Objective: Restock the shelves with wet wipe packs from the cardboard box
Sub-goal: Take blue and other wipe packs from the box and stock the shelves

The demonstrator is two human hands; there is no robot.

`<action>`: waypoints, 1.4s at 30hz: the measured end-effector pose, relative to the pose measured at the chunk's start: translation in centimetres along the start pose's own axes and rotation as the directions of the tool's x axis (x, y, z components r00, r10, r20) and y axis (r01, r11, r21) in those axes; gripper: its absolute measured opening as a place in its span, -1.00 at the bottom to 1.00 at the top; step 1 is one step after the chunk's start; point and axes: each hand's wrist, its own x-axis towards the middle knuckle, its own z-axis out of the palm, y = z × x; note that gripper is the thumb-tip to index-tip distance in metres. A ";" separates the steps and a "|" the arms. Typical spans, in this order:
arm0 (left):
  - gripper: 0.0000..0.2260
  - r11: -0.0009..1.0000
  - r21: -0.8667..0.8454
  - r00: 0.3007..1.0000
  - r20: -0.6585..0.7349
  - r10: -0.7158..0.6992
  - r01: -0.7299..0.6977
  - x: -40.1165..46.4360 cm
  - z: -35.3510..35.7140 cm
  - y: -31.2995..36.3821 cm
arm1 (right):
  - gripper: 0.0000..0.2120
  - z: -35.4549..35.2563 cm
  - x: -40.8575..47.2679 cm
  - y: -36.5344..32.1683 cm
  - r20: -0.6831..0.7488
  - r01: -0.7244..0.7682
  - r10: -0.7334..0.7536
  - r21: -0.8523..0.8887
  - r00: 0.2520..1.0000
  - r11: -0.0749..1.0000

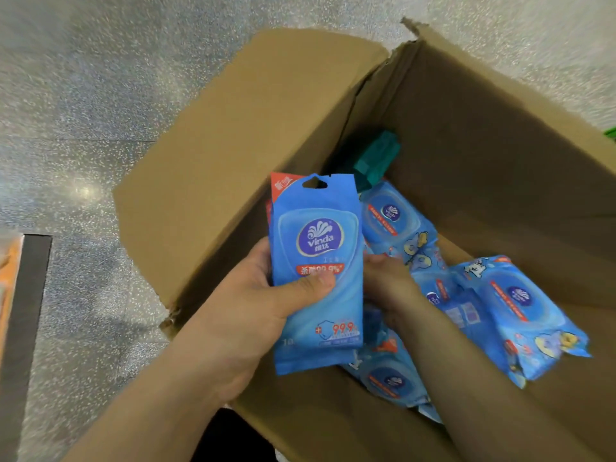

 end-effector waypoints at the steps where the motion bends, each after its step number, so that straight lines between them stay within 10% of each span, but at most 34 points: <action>1: -0.46 1.000 0.016 1.000 0.011 -0.005 0.005 0.1 -0.1 0.0 | -0.80 -1.5 -0.8 0.5 -0.054 0.074 -0.076 -0.050 0.996 0.996; 7: -0.59 0.995 0.086 0.999 0.009 -0.043 0.042 0.4 1.7 1.1 | -0.85 -11.3 -8.3 1.1 -0.146 0.371 -0.413 -0.248 0.899 0.895; 11: -0.53 0.977 0.206 0.999 0.006 -0.047 0.045 1.1 3.4 1.1 | -0.87 -14.9 -13.1 -1.6 -0.032 0.480 -0.481 -0.033 0.876 0.877; 15: -0.46 0.933 0.348 0.992 0.042 -0.116 0.094 1.1 6.4 0.8 | -0.76 -14.6 -14.6 -4.8 0.101 0.580 -0.574 -0.045 0.813 0.813; 20: -0.51 0.952 0.254 0.946 0.230 -0.231 0.171 1.1 9.5 -1.2 | -0.78 -12.4 -12.2 -6.8 0.038 0.622 -0.683 -0.453 0.730 0.639; 24: -0.80 0.944 0.245 0.926 0.252 -0.281 0.220 0.8 9.1 -2.3 | -0.86 -11.4 -11.0 -4.7 -0.089 0.626 -0.677 -0.309 0.731 0.716; 29: -0.53 0.951 0.214 0.931 0.244 -0.273 0.223 0.8 7.4 -1.8 | -0.90 -14.8 -5.3 5.3 -0.497 0.223 -0.389 -0.362 0.776 0.905; 37: -0.53 0.980 0.146 0.976 0.149 -0.160 0.138 0.2 5.0 -1.6 | 0.02 -10.6 -0.3 13.0 -0.476 -0.256 -0.359 -0.819 0.803 0.514; 42: -0.50 0.978 0.148 0.978 0.120 -0.168 0.150 -0.6 3.8 -1.5 | -0.09 -11.4 0.0 12.0 -0.429 -0.254 -0.326 -0.850 0.843 0.462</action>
